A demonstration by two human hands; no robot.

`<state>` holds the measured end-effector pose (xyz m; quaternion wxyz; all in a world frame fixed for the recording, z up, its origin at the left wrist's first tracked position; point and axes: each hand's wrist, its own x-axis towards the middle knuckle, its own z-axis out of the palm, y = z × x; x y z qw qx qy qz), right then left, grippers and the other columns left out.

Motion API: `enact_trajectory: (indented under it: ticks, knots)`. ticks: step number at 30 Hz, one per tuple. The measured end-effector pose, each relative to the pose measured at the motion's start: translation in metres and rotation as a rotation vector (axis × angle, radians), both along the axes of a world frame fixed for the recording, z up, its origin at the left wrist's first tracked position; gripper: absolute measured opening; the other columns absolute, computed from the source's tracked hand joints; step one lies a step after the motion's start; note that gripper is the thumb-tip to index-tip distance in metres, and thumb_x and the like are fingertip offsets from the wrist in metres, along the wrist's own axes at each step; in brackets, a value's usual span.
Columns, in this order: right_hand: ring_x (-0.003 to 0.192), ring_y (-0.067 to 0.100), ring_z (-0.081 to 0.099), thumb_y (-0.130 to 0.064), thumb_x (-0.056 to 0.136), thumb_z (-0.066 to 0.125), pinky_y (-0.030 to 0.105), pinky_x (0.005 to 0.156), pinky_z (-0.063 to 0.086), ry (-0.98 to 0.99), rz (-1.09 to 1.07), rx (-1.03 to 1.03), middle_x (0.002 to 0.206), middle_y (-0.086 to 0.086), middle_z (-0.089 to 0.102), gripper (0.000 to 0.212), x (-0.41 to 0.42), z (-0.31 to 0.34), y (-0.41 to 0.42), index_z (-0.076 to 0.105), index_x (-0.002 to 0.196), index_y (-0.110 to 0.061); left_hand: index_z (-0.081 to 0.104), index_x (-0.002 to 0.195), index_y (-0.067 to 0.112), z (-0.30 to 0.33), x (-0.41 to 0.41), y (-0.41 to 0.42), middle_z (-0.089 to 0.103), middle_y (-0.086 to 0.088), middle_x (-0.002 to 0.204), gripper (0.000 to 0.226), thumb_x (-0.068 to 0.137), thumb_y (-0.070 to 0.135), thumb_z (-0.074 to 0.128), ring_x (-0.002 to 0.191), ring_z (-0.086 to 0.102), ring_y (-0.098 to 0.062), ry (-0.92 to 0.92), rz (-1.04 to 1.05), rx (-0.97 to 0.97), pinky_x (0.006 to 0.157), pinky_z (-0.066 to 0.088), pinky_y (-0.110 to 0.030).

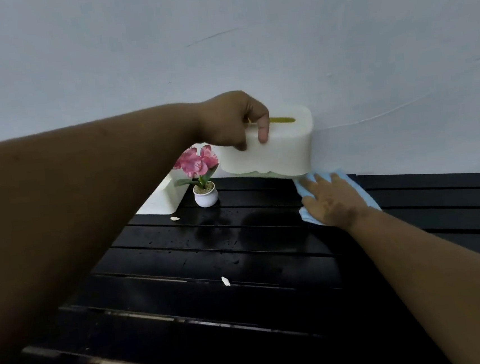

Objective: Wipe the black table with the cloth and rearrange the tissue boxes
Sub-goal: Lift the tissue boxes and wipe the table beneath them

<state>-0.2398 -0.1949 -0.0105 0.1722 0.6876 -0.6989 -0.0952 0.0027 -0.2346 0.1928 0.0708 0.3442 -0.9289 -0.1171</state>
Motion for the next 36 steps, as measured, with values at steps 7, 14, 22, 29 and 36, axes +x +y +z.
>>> enact_trajectory:
  ticks: [7,14,22,29,36]
  knots:
    - [0.139,0.03,0.029,-0.037,0.092,0.03,0.047,0.115,0.022,-0.308,0.632,0.271,0.158,0.004,0.023,0.059,0.116,0.021,0.109,0.022,0.15,-0.033,0.072,0.094,0.021,0.022,0.008,0.002,0.066,-0.004,0.097,0.032,0.071,0.0,0.078,0.083,0.055,-0.028,0.113,-0.002,0.01,0.074,0.049,-0.033]
    - [0.149,0.018,0.007,-0.031,0.091,0.043,0.043,0.12,0.011,-0.358,0.839,0.356,0.162,-0.007,0.014,0.069,0.085,0.033,0.139,0.014,0.152,-0.041,0.072,0.093,0.02,0.032,0.02,0.005,0.066,-0.005,0.094,0.031,0.071,-0.001,0.079,0.079,0.055,-0.02,0.134,-0.007,0.023,0.078,0.052,-0.035]
    - [0.076,0.026,0.04,-0.027,0.085,0.034,0.041,0.08,0.04,-0.093,0.472,0.002,0.103,0.006,0.045,0.031,0.052,0.022,0.02,0.052,0.103,-0.009,0.072,0.094,0.022,0.031,0.033,0.004,0.068,-0.01,0.104,0.032,0.072,-0.001,0.078,0.095,0.059,-0.032,0.111,0.0,0.033,0.08,0.054,-0.036]
    - [0.134,0.043,0.031,-0.057,0.087,0.021,0.052,0.114,0.021,-0.43,0.042,0.098,0.155,0.003,0.032,0.064,0.116,-0.005,-0.053,0.022,0.148,-0.036,0.072,0.092,0.021,0.031,0.035,0.005,0.065,-0.013,0.101,0.032,0.069,0.0,0.079,0.08,0.052,-0.023,0.126,-0.006,0.034,0.072,0.046,-0.028]
    - [0.129,0.036,0.033,-0.047,0.083,0.015,0.053,0.11,0.024,-0.236,0.462,0.184,0.15,0.008,0.035,0.07,0.135,0.014,0.001,0.056,0.134,-0.023,0.073,0.095,0.021,0.031,0.034,0.012,0.069,-0.006,0.103,0.032,0.07,0.002,0.08,0.094,0.059,-0.031,0.105,-0.025,0.011,0.081,0.053,-0.038]
